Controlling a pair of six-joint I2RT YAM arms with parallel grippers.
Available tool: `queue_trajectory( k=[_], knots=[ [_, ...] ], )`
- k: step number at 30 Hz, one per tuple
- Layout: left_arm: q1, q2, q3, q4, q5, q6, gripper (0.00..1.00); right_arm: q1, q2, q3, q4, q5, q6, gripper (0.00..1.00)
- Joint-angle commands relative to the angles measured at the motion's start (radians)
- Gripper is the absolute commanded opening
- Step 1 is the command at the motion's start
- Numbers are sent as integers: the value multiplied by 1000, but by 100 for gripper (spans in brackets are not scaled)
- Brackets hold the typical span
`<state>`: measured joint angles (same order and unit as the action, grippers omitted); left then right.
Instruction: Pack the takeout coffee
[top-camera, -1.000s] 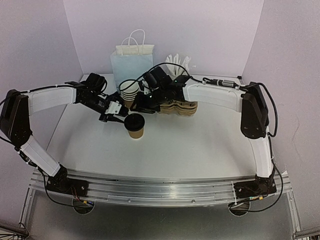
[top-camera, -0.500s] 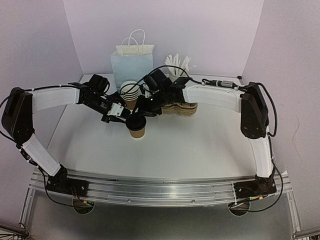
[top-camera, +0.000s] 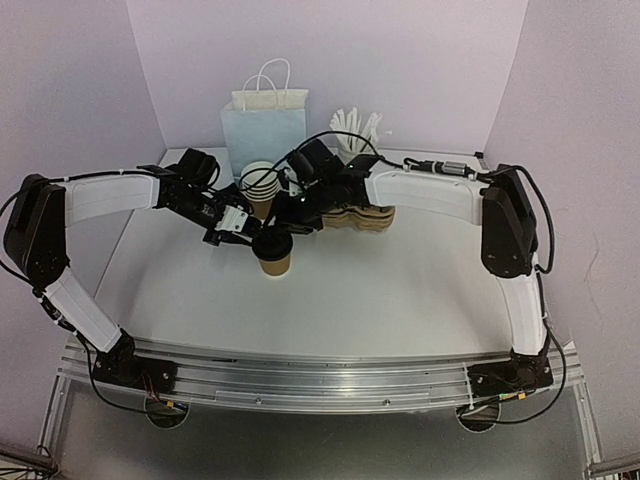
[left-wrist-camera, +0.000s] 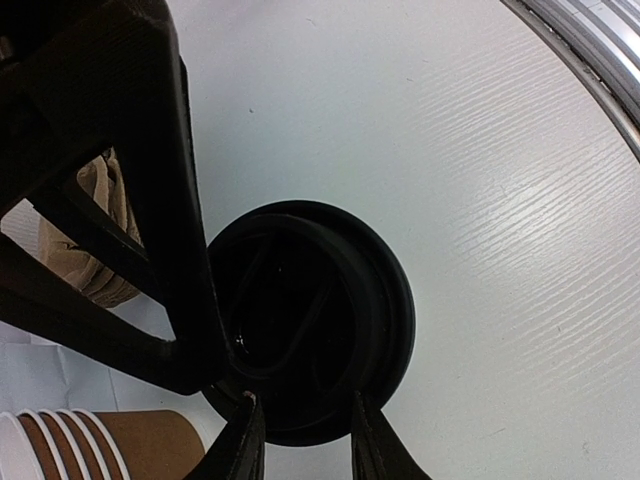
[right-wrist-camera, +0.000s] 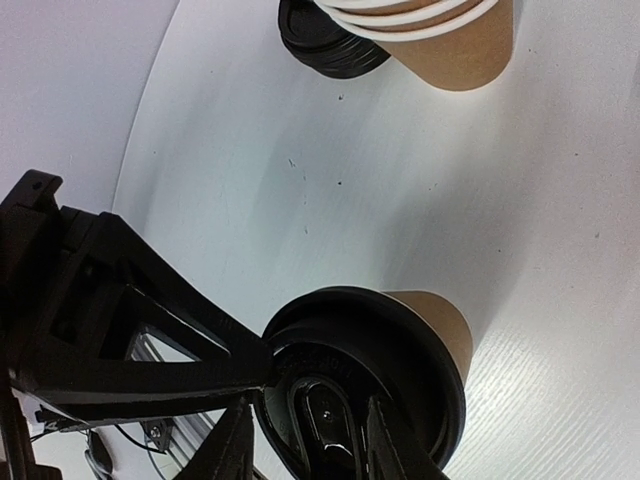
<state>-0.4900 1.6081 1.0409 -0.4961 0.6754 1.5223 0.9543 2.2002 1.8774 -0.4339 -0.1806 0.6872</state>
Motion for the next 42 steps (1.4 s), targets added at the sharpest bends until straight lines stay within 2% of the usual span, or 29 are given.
queue_trajectory(
  k=[1,12,17,35,42],
  knots=[
    [-2,19,19,-18,-26,18,29,-2,-55,54,-50,61,-56,37],
    [-2,12,16,-33,-30,19,29,-10,-43,21,-75,90,-61,42],
    [-2,14,19,-36,-33,16,29,-10,-24,28,-75,59,-55,35],
    [-2,34,5,-49,-25,-28,28,-7,15,-49,-77,23,-44,34],
    [-2,79,-3,-74,-37,-41,25,6,29,-64,-79,20,-48,30]
  ],
)
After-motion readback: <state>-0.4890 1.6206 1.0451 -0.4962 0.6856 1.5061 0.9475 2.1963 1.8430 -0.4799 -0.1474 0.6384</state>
